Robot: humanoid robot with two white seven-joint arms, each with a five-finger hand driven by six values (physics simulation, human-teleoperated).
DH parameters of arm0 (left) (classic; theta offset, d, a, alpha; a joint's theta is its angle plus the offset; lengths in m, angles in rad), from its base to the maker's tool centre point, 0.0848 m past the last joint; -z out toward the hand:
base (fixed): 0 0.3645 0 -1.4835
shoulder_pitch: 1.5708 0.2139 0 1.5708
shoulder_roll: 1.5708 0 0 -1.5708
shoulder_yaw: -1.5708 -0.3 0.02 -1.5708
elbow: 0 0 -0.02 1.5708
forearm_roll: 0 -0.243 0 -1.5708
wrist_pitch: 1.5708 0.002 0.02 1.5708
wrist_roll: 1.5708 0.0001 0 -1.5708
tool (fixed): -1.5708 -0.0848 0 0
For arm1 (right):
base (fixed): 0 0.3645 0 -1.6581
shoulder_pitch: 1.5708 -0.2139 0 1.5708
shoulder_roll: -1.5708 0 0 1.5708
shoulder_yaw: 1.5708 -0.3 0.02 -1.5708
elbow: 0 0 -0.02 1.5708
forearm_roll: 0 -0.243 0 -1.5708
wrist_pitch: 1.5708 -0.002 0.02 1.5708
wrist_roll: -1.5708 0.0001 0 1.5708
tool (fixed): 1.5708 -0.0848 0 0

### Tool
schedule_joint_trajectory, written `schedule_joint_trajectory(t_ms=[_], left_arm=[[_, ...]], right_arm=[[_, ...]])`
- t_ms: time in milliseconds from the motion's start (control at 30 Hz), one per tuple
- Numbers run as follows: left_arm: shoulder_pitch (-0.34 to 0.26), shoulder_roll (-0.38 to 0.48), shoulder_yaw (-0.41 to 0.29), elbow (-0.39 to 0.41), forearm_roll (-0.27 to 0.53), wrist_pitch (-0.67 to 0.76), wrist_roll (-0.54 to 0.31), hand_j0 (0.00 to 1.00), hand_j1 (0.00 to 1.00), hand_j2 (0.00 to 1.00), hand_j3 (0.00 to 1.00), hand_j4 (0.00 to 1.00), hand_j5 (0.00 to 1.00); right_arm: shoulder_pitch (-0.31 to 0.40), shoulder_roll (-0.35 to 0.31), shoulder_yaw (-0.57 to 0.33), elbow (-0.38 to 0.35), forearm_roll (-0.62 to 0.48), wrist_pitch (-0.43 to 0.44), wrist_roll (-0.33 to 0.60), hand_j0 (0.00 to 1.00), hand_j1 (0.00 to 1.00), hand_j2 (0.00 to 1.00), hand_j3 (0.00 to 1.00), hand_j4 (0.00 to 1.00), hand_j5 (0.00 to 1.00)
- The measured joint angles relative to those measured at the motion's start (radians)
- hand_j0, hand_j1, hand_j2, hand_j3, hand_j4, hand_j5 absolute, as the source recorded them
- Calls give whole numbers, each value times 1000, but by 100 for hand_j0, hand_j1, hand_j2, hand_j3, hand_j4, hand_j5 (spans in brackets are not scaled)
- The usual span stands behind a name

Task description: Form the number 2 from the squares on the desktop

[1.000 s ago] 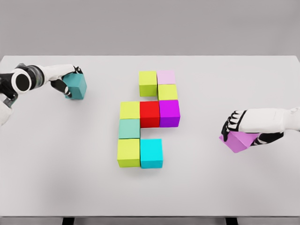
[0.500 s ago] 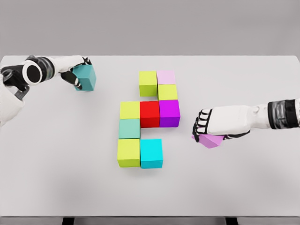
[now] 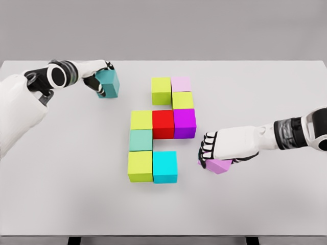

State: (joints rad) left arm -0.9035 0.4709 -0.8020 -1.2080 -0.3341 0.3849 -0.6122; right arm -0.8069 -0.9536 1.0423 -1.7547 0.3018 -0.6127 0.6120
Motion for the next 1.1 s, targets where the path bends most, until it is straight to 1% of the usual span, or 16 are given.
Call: schedule_joint_trajectory(t_ms=[100, 133, 433, 533, 633, 667, 700, 733, 800, 900, 1067, 1100], left_arm=[[-2, -19, 0, 15, -1, 1, 0, 46, 46, 46, 46, 46, 46], [-2, -23, -1, 18, -1, 1, 0, 46, 46, 46, 46, 46, 46], [-5, -56, -1, 30, -3, 3, 0, 46, 46, 46, 46, 46, 46], [-11, -71, -1, 31, -10, 6, 0, 45, 45, 45, 45, 45, 45], [-8, -90, -1, 30, -27, 16, 0, 45, 45, 45, 45, 45, 45], [-8, -93, -1, 29, -30, 17, 0, 45, 45, 45, 45, 45, 45], [-6, -96, 0, 26, -32, 19, 0, 45, 45, 45, 45, 45, 45], [-6, -97, 0, 24, -33, 20, 0, 45, 45, 45, 45, 45, 45], [-5, -100, 0, 20, -35, 21, 0, 45, 45, 45, 45, 45, 45], [0, -101, 1, 13, -36, 21, 0, 45, 45, 45, 45, 45, 45], [5, -102, -1, -10, -37, 22, 0, 45, 45, 45, 45, 45, 45], [6, -102, -1, -14, -37, 22, 0, 45, 45, 45, 45, 45, 45]], right_arm=[[-2, 6, 11, 0, 0, 0, 0, 37, 37, 37, 37, 37, 37], [-12, 8, 14, 0, 0, 0, 0, 38, 38, 38, 38, 38, 38], [-37, 14, 20, -1, -9, 0, 0, 40, 40, 40, 40, 40, 40], [-37, 21, 21, -1, -15, 0, -1, 41, 41, 41, 41, 41, 41], [-43, 34, 32, -1, -20, 0, -1, 45, 45, 45, 45, 45, 45], [-43, 40, 37, -1, -21, 0, -1, 50, 50, 50, 50, 50, 50], [-44, 44, 42, -1, -21, 0, -1, 53, 53, 53, 53, 53, 53], [-44, 47, 44, -1, -22, 0, -2, 62, 62, 62, 62, 62, 62], [-46, 51, 48, -1, -22, 0, -2, 78, 78, 78, 78, 78, 78], [-54, 51, 48, -2, -22, 0, -1, 98, 98, 98, 98, 98, 98], [-55, 55, 46, -2, -26, -1, -1, 100, 100, 100, 100, 100, 100], [-66, 54, 44, -2, -28, 0, -1, 100, 100, 100, 100, 100, 100]])
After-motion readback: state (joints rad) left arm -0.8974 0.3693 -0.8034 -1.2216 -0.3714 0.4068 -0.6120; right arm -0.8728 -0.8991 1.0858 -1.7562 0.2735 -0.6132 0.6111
